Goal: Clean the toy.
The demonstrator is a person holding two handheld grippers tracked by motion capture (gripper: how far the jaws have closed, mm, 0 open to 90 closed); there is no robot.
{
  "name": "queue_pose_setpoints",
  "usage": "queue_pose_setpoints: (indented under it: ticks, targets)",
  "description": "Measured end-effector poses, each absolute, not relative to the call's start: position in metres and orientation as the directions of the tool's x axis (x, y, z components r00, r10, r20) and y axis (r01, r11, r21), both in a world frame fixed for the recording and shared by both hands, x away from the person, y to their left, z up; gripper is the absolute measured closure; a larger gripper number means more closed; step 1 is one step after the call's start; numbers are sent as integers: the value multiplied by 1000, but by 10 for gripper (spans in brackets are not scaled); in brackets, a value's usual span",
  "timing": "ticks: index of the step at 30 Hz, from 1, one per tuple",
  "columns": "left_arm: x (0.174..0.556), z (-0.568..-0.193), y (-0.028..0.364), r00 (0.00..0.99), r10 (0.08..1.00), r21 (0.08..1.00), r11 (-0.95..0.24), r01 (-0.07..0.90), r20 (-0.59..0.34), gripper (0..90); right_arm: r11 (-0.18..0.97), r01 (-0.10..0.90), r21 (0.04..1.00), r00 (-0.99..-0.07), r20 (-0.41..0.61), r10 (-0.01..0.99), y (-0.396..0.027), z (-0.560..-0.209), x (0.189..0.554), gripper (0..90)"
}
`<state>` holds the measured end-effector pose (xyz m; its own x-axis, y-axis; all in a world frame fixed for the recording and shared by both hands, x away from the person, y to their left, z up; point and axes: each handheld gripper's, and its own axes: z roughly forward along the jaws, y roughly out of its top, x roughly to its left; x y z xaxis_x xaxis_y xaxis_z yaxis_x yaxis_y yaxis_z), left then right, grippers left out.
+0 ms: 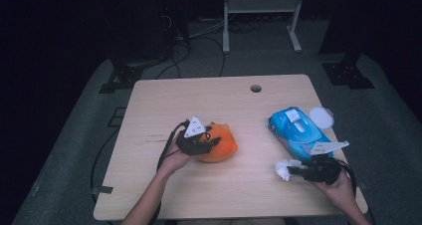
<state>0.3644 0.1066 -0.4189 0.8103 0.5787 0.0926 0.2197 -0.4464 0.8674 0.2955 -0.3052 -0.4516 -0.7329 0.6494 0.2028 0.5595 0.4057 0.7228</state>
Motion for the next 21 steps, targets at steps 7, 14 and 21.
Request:
queue_pose_setpoints:
  ticks: [7, 14, 21]
  targets:
    - [363, -417, 110, 813, 578, 869, -438, 232, 74, 425, 367, 551, 749, -736, 228, 638, -306, -451, 298, 580]
    - [361, -411, 115, 816, 577, 878, -415, 240, 49, 362, 351, 530, 772, -748, 231, 622, -308, -446, 295, 548]
    - [355, -400, 120, 825, 564, 891, -389, 234, 29, 282, 324, 517, 793, -754, 241, 611, -307, -438, 291, 525]
